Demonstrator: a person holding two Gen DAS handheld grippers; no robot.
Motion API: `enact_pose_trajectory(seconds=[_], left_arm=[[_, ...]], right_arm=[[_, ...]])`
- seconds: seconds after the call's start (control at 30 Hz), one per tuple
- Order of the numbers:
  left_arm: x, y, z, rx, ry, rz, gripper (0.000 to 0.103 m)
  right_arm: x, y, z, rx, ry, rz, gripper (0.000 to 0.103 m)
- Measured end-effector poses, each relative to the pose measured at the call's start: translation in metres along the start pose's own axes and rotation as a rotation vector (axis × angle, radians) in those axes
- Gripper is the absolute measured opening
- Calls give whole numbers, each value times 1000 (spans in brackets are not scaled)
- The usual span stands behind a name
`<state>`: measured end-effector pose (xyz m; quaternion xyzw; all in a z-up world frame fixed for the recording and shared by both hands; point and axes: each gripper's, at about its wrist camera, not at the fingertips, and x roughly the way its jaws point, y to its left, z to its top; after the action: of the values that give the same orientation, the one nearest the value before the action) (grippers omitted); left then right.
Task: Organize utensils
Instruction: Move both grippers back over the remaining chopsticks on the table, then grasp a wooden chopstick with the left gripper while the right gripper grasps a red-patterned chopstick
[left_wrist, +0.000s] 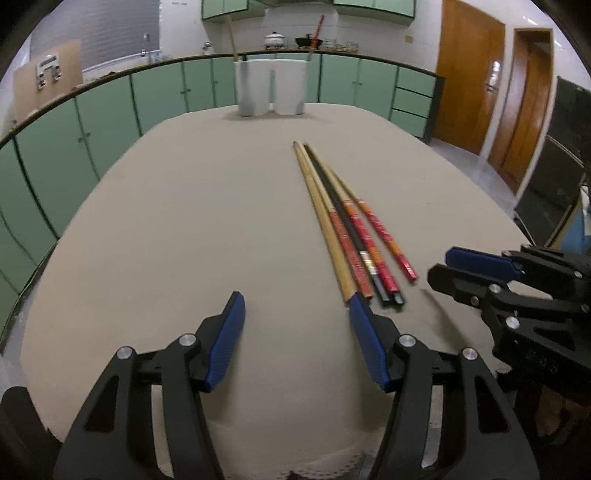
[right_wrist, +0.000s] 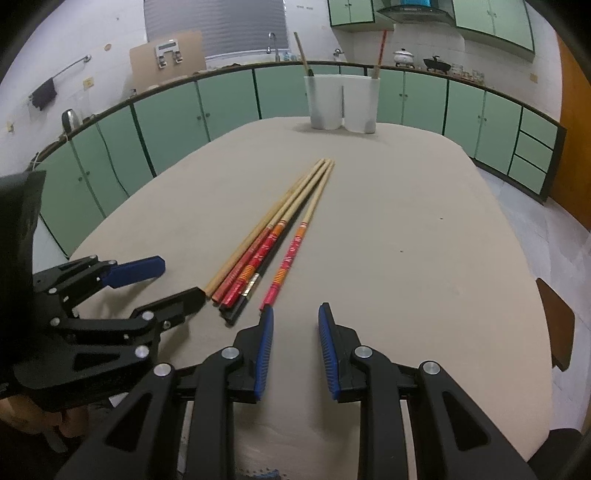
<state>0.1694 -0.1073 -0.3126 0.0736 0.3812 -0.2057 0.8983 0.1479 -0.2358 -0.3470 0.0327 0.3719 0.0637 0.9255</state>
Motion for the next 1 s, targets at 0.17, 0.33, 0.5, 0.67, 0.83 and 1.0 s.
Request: enact_pose_trajectory(seconds=[0.17,0.33,0.5,0.67,0.83,1.0], left_arm=[[-3,6,1,-21,-5,-3,57],[-5,6,2,-23,-15,-16,55],[-6,-2,4,-1,-28,-40,55],[3,-5,4,5,-12,-26,55],[6,-12,4,22,-34,0,33],[3,-13,0,21,-58,15,6]], right_arm=[[6,7,0,-21,5,15,27],[14,4,5,-14,-3,-5,21],[9,-18,3,80,-10,-48,6],[1,-35,-2,142,-15,-62,6],[2,-33,-2,134,-22,-56,6],[4,-28,-1,131,-28,-48,12]])
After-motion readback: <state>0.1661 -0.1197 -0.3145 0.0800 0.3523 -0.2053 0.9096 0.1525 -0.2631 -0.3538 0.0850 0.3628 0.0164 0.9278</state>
